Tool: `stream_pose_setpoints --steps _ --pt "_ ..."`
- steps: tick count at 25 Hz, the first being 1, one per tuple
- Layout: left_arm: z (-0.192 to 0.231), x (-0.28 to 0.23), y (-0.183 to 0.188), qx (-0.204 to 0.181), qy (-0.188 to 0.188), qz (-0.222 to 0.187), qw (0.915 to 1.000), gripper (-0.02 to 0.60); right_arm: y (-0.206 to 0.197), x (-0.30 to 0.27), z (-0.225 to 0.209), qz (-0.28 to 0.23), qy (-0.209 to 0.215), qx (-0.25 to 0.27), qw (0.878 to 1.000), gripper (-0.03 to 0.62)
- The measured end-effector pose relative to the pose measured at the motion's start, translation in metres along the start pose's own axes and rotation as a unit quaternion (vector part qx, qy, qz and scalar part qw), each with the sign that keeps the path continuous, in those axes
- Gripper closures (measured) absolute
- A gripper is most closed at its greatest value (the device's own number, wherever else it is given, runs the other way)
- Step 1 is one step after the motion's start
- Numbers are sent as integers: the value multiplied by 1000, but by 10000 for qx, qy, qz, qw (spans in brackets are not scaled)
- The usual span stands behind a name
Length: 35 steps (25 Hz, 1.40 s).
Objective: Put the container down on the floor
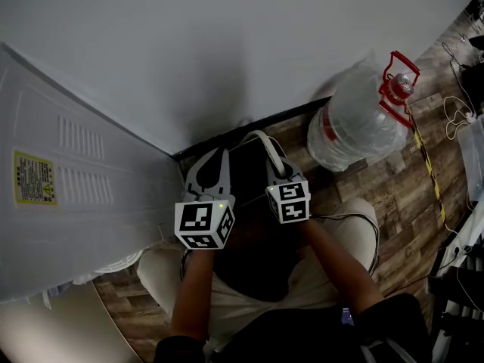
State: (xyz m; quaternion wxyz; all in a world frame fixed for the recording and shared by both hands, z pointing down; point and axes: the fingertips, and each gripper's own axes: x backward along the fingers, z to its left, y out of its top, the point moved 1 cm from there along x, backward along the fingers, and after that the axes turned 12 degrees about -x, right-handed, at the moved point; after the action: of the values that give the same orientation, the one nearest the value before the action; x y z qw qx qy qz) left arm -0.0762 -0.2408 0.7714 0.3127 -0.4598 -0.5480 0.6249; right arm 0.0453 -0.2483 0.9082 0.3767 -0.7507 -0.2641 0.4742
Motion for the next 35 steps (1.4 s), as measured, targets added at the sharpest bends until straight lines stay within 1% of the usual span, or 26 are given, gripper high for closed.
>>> stream_pose_setpoints --steps 3,10,23,29,32,35 --pt "-7 -6 -2 3 -73 22 10000 565 -2 0 -12 42 -90 -41 9999 563" --pt "-24 -18 -7 -36 -258 93 9996 565 -15 -1 -45 219 -471 -172 9985 563" --pt "-42 -32 -23 -76 -506 298 9982 565 -44 -8 -82 663 -790 -570 9930 562" --pt "-45 -34 -27 -109 -545 352 9978 565 -53 -13 -92 859 -824 -761 9900 560" --pt "-43 -35 -29 -116 -525 375 9978 565 -57 -15 -94 939 -770 -894 9886 559" --pt "-43 -36 -30 -111 -528 381 9978 565 -62 -17 -98 1005 -728 -1008 9871 535"
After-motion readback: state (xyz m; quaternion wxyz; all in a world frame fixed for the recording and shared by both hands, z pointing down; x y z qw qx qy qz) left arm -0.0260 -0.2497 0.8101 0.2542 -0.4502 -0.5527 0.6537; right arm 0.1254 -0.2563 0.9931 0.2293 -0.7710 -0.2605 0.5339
